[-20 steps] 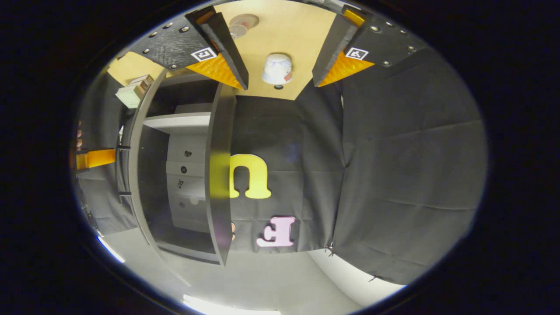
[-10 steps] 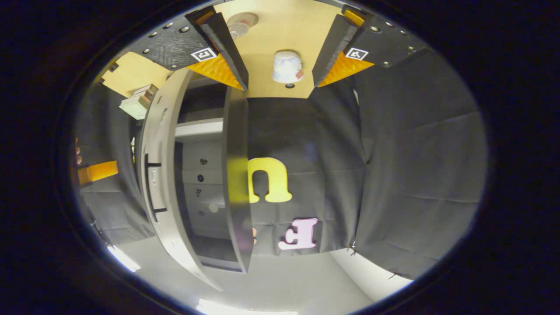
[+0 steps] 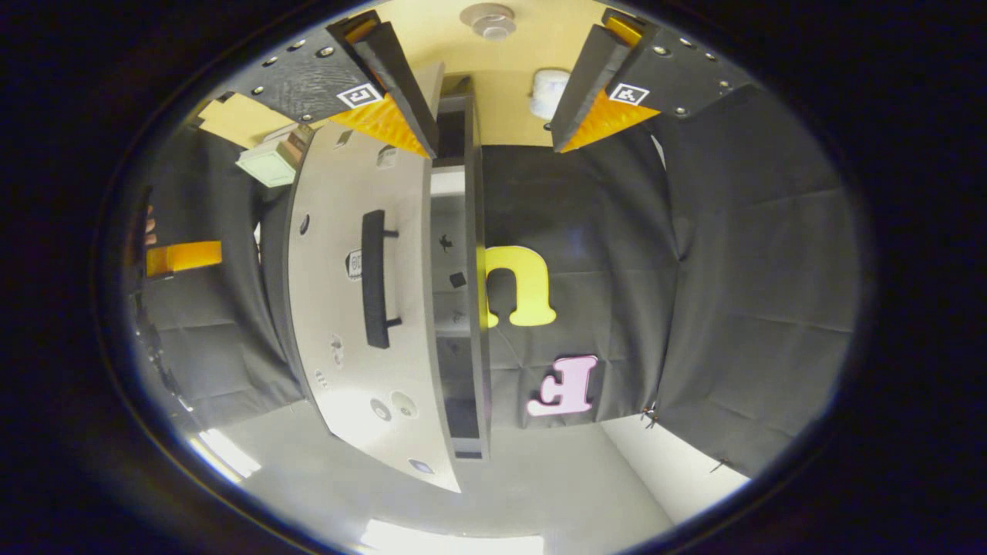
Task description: Open the cabinet door with the right hand, grasp the bottle in the cabinet with the left hand and place it on the coaster, then close the cabinet door with the right hand.
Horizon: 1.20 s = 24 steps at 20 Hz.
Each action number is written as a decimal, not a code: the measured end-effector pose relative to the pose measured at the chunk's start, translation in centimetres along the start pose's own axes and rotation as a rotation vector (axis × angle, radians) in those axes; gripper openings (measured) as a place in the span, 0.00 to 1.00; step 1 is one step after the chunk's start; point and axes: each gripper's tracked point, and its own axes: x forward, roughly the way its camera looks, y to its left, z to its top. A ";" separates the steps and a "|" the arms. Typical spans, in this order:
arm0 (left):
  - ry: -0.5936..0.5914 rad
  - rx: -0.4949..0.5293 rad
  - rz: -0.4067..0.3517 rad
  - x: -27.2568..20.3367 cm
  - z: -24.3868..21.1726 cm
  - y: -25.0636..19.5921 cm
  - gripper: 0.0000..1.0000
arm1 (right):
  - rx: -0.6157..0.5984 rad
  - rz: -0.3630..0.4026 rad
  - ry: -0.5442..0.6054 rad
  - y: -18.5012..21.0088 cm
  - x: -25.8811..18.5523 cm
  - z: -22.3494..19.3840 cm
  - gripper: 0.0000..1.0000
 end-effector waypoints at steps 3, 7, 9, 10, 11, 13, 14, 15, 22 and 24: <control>-0.002 -0.065 0.024 -0.4 0.5 -1.4 0.89 | -0.002 0.020 0.001 -2.9 -1.1 -0.5 0.93; 0.012 -0.067 0.081 -1.2 1.0 -1.4 0.89 | 0.020 0.049 0.011 -6.2 -2.4 -1.4 0.97; 0.015 -0.078 0.079 -1.3 1.3 -2.0 0.90 | 0.028 0.060 0.024 -7.5 -3.0 -2.0 0.97; 0.023 -0.090 0.065 -1.4 1.4 -2.5 0.92 | 0.026 0.057 0.031 -8.1 -3.0 -2.3 0.98; 0.026 -0.098 0.048 -1.6 1.6 -3.2 0.90 | 0.024 0.048 0.036 -8.6 -3.2 -2.4 0.98; 0.011 -0.098 0.039 -1.9 2.3 -3.4 0.89 | 0.036 0.030 0.038 -9.5 -3.6 -2.5 0.98; 0.006 -0.097 0.038 -2.1 2.6 -3.4 0.89 | 0.048 0.026 0.026 -9.6 -3.8 -2.2 0.98; 0.004 -0.096 0.036 -2.2 2.6 -3.6 0.89 | 0.058 0.020 0.013 -9.7 -3.9 -1.8 0.98; -0.040 -0.130 -0.030 -2.6 4.4 -4.2 0.89 | 0.001 -0.023 -0.021 -9.4 -3.6 -1.4 0.98; -0.057 -0.140 -0.058 -2.6 4.9 -4.2 0.89 | -0.004 -0.030 -0.026 -8.6 -3.5 -1.6 0.98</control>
